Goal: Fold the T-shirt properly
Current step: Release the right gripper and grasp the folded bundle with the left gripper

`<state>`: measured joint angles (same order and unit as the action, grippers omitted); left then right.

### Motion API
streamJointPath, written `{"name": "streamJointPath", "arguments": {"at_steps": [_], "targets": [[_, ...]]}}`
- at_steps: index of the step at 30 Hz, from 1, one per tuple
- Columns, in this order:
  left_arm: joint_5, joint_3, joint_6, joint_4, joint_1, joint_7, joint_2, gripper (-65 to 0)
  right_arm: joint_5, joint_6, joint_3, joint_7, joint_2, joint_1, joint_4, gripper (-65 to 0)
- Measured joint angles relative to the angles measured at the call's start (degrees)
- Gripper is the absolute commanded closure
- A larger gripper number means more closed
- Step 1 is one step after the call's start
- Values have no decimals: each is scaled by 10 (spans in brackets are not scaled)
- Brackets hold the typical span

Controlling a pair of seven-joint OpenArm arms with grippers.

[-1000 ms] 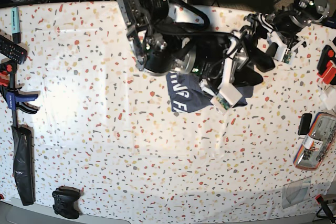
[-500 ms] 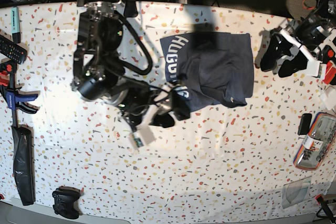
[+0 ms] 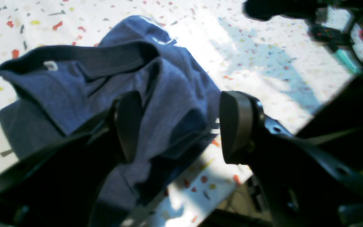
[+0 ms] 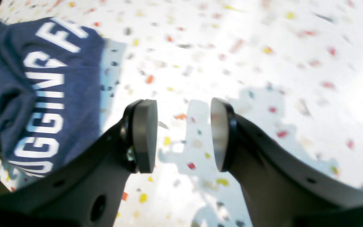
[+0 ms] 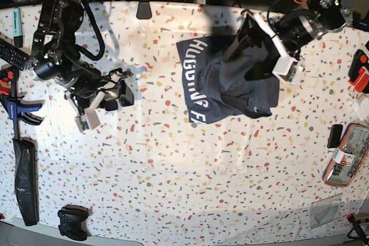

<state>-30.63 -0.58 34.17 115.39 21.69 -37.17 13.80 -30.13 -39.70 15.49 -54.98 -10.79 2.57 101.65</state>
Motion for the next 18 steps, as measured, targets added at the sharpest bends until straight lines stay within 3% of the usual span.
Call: {"name": "streamJointPath", "arguments": {"at_steps": [7, 10, 12, 16, 18], "targets": [[114, -93, -97, 0, -48, 3, 0, -373, -12, 0, 6, -16, 3, 5, 0, -276], [120, -98, -105, 0, -52, 3, 0, -358, -11, 0, 6, -17, 2, 4, 0, -276], [120, -98, -107, 0, -52, 0, 0, -287, -12, 0, 6, -17, 2, 4, 0, -276], [122, -98, -106, 0, -52, -6, 0, 0, -12, 0, 6, -15, 2, 5, 0, -276], [122, -97, -107, 0, -51, -14, 0, 0, -13, 0, 6, -8, 1, 5, 0, -276]]}}
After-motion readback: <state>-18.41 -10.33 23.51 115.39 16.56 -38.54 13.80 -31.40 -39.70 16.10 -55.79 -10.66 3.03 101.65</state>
